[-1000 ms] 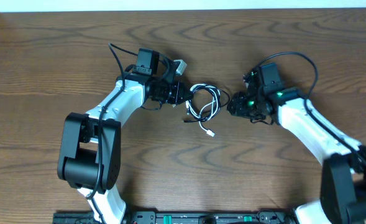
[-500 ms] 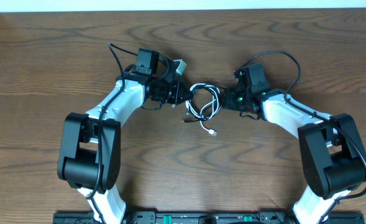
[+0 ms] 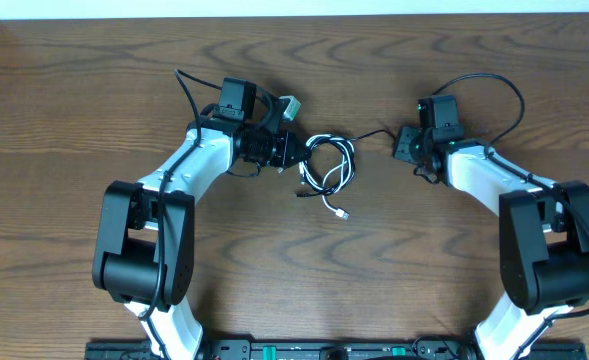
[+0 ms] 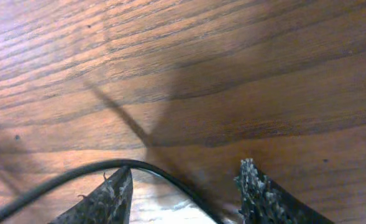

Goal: Untangle cables

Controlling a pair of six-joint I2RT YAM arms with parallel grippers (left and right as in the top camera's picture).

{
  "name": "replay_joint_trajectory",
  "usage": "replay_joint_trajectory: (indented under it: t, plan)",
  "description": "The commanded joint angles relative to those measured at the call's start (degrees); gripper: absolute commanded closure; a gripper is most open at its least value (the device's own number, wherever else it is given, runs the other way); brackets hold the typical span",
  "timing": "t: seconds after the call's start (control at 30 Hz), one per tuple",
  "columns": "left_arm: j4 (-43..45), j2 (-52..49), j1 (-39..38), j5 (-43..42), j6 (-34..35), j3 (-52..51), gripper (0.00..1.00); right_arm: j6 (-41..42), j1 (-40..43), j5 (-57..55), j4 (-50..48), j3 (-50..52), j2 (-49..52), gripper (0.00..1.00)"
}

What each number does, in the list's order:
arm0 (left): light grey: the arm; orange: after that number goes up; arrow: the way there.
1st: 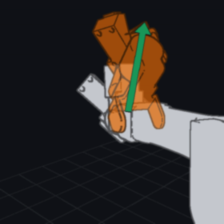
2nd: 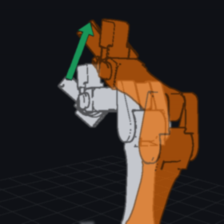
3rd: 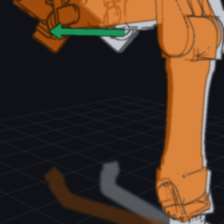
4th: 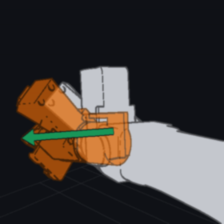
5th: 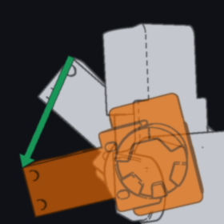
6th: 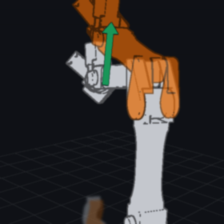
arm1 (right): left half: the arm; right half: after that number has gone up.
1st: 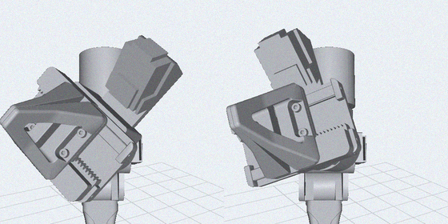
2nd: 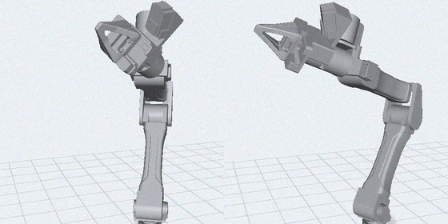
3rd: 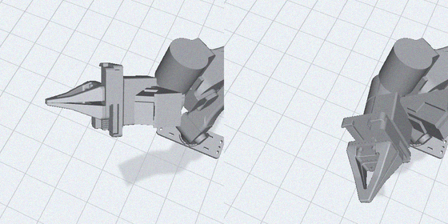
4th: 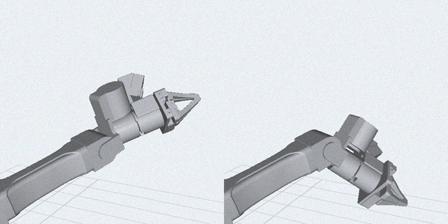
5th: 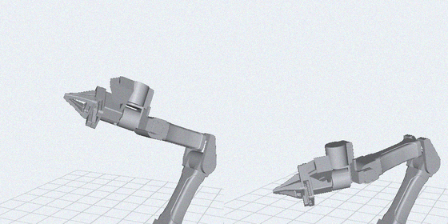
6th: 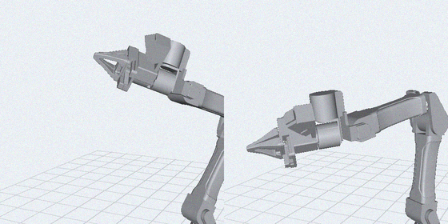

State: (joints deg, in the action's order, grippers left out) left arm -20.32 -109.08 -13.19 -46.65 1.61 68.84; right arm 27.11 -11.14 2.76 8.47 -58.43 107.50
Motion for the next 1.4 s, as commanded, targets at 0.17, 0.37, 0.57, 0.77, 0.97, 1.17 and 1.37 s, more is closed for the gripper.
replay_joint_trajectory:
  t: [0.17,0.37,0.57,0.77,0.97,1.17,1.37]
  plan:
    - [0.6,1.3,0.0,-0.2,4.0,-0.3,0.92,-12.6,0.2,34.0,2.8,-0.3,-13.4,0.46]
    - [0.5,1.3,0.0,14.7,34.1,-0.3,0.93,-12.6,-1.0,35.1,10.3,-0.3,-20.3,0.46]
    - [-1.9,1.3,0.0,22.3,45.0,-0.3,0.93,-9.2,-7.7,30.1,14.3,-0.3,-18.4,0.52]
    - [-1.9,1.3,0.0,23.9,45.7,-0.3,0.93,-0.8,-17.3,21.1,13.1,-0.3,-14.8,0.33]
    - [-1.9,1.3,0.0,23.8,46.2,-0.3,0.93,6.6,-24.8,18.9,4.9,-0.3,-9.1,0.46]
    - [-1.9,1.3,0.0,23.8,46.3,-0.3,0.93,17.5,-26.2,15.3,2.4,-0.3,-1.7,0.99]
    - [-1.9,1.3,0.0,23.8,46.3,-0.3,0.93,17.7,-26.1,14.6,-2.4,-0.3,1.3,0.57]
